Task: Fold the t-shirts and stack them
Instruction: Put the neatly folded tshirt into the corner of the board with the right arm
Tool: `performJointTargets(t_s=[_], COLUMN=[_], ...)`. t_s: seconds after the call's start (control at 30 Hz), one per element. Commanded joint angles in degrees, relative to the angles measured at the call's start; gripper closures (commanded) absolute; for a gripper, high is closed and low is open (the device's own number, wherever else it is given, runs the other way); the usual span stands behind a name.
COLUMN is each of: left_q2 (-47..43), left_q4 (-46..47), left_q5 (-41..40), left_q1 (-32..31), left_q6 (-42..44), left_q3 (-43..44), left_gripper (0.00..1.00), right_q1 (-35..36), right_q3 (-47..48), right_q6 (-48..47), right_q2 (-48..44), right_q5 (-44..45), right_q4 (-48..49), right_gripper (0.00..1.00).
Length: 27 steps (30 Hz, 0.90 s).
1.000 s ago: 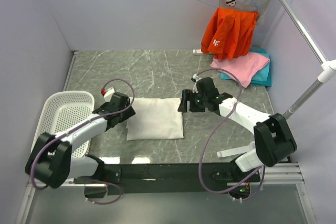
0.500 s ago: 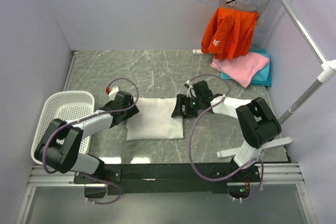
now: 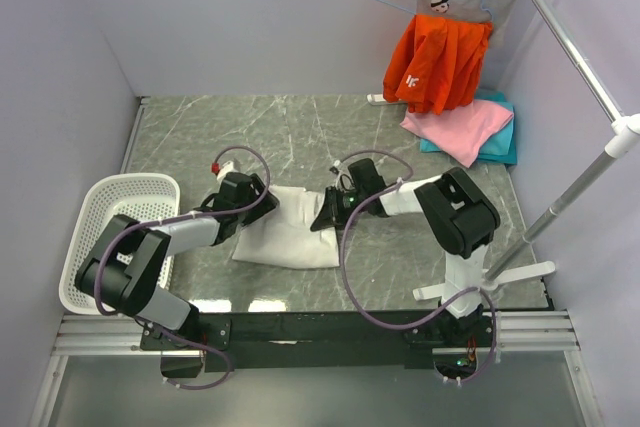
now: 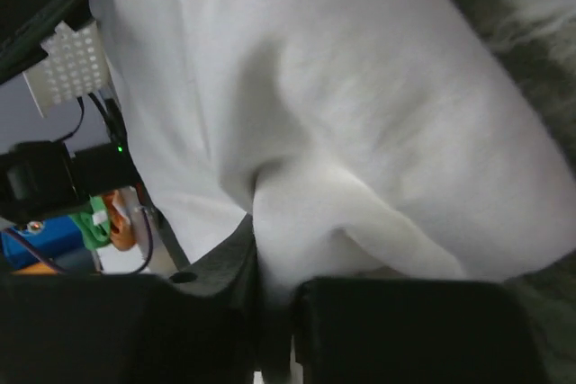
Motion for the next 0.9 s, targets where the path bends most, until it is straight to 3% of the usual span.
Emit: performJointTargets(t_s=[0.0,0.2,0.4,0.73,0.87], left_q2=[2.5,1.8,0.3,2.4,4.7], left_q4=[-5.3,-10.1,-12.2,-14.5,-13.9], left_q5=[4.2,2.5,3.5,6.8,8.7], left_q1=[-1.0,-1.0,-1.0,-1.0,-1.0], left_q6=[-1.1,0.9,3.7,6.8,7.1], left_q3=[-1.1,3.7,10.2,17.3,18.0], left_gripper=[0.30,0.30,0.28,0.28,0.28], right_q1=[0.5,-4.5,-15.1,-27.0,-30.1], right_q3=[3.6,7.0,16.1,52.8,61.0], right_q6=[1.0,-2.0,-7.1,-10.4,-11.2], right_q2=[4.2,-2.0,-6.9,4.5,7.2], right_q5=[4.0,14.8,23.7,43.2,53.2], right_q4=[-2.5,-8.3,-17.5,-39.9,-44.3], right_gripper=[1.00,1.00,1.00,1.00,1.00])
